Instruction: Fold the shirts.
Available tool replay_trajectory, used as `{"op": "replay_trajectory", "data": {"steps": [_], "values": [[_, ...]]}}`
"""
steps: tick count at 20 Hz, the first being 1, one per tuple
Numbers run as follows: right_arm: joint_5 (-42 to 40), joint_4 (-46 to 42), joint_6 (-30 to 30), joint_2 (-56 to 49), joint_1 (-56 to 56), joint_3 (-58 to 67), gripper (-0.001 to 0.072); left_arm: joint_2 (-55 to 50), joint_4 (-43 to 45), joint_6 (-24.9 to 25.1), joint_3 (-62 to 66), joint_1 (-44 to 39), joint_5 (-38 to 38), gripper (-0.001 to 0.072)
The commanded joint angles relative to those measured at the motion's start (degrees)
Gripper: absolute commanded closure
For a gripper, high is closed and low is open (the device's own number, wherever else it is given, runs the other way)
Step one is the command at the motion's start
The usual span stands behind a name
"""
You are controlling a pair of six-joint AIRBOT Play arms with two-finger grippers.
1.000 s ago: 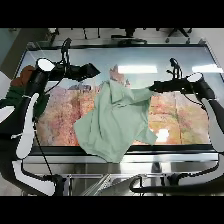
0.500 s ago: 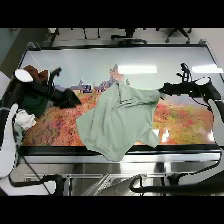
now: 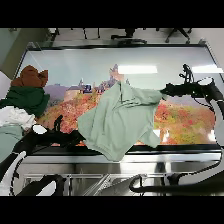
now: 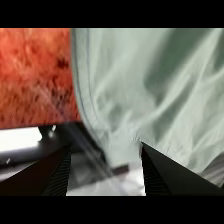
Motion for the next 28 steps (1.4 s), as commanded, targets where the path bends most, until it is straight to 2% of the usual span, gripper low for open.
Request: {"op": "replay_trajectory", "data": {"steps": [1,4,5,6,8,10,14,17,19,20,21,22,23,24,25,27,28], "values": [[0.15,0.02,0.00,-0.02,-0.04,-0.02,0.0694,-3.02,-10.25,7.52,-2.73,0.04,10.91,0.0239],[0.17,0.00,-0.83,0.02,-0.13,-0.02,0.0693,-11.67,-14.69,12.66,2.58,0.04,11.54,0.0242],[0.50,-0.04,-0.83,0.13,-0.17,0.00,0.0694,-14.21,-14.60,13.35,5.66,0.04,10.69,0.0447],[1.25,-0.24,-0.83,0.46,-0.42,0.00,0.0694,-16.06,-14.58,15.26,9.09,0.07,9.79,0.0701],[5.20,-2.80,-0.13,1.53,-0.85,-0.04,0.0694,-19.37,-13.90,16.13,17.68,0.20,9.20,0.0694],[9.66,-8.63,3.87,3.39,-0.85,-0.98,0.0695,-23.12,-13.84,16.04,27.36,1.20,9.16,0.0695],[14.14,-10.43,9.44,13.60,-0.24,-15.45,0.0695,-33.09,-13.35,14.38,46.80,4.04,8.28,0.0695],[11.50,-9.38,15.82,25.22,3.67,-31.39,0.0694,-41.11,-13.05,13.44,60.67,5.16,5.05,0.0693],[4.24,-9.38,16.94,30.05,6.51,-37.33,0.0694,-45.92,-13.05,12.92,68.24,4.85,0.92,0.0689],[0.72,-9.31,17.35,30.64,7.02,-37.81,0.0694,-47.95,-13.07,11.96,71.34,4.35,-1.57,0.0655],[-1.79,-8.13,17.27,30.58,7.02,-37.46,0.0693,-49.75,-13.05,10.84,74.23,4.22,-4.39,0.0310],[-4.31,-6.71,17.27,30.58,6.99,-37.05,0.0689,-50.90,-13.03,9.42,76.30,4.22,-7.32,0.0078],[-5.53,-6.14,17.25,30.58,6.99,-36.26,0.0634,-51.76,-12.90,8.22,78.49,4.68,-11.21,0.0070],[-5.66,-6.12,16.92,30.58,6.99,-34.95,0.0403,-51.98,-12.68,7.08,80.24,5.44,-14.71,0.0071],[-5.11,-6.16,15.50,30.60,6.97,-33.31,0.0223,-51.78,-12.57,5.90,81.85,6.58,-18.75,0.0071],[-1.36,-8.35,13.81,30.60,5.99,-29.59,0.0196,-50.12,-12.44,4.28,83.01,8.90,-26.95,0.0072],[1.05,-9.94,13.81,30.60,5.03,-28.09,0.0196,-48.94,-11.41,3.02,82.60,9.73,-31.54,0.0140]]}}
